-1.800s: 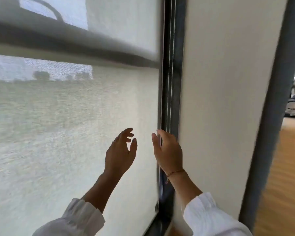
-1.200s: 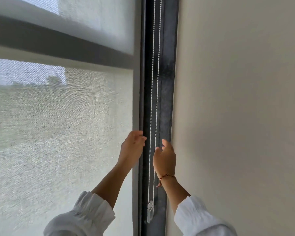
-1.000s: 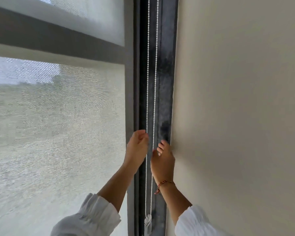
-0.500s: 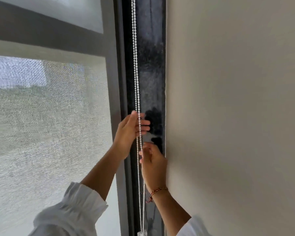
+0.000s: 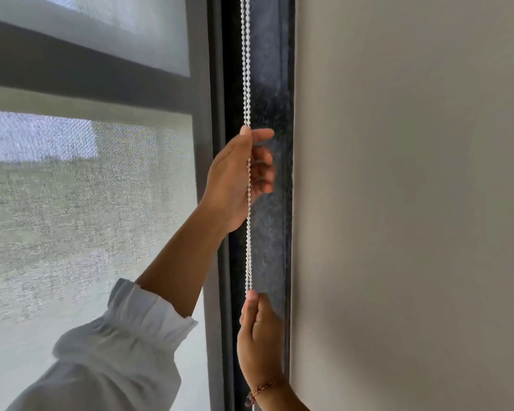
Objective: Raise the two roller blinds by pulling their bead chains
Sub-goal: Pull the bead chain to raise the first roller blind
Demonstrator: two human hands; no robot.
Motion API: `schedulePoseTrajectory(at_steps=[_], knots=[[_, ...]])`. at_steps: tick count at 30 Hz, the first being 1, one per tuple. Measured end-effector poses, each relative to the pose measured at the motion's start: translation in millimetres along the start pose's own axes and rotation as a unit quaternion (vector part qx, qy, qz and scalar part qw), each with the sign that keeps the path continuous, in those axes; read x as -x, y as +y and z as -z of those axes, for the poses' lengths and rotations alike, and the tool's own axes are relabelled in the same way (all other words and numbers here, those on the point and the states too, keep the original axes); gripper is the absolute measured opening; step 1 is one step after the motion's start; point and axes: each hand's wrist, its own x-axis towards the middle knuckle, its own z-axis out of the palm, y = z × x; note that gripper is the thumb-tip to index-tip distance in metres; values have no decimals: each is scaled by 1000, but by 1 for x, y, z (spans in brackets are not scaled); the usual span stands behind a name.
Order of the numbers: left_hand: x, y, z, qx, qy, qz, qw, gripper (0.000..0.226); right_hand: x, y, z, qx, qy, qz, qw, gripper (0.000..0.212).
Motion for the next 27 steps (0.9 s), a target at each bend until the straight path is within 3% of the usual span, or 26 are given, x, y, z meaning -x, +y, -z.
schedulePoseTrajectory(at_steps=[6, 12, 16, 19, 21, 27], knots=[[21, 6, -16, -79, 99, -104, 987, 40, 8, -8, -1, -8, -19, -8, 1000, 28], [60, -5, -24, -74, 80, -126, 986, 41, 28, -8, 5, -96, -38, -82, 991, 31], [96, -17, -11, -91, 65, -108, 988, 40, 49, 3, 7, -190, -78, -174, 963, 47], [121, -21, 6, -131, 72, -109, 983, 37, 39, -5, 16, -219, -29, -171, 960, 42], [136, -25, 14, -176, 82, -109, 975, 36, 12, -24, 27, -254, -13, -162, 954, 41], [190, -22, 23, -229, 79, -70, 968, 36, -82, -145, 62, -444, -107, -125, 881, 45]])
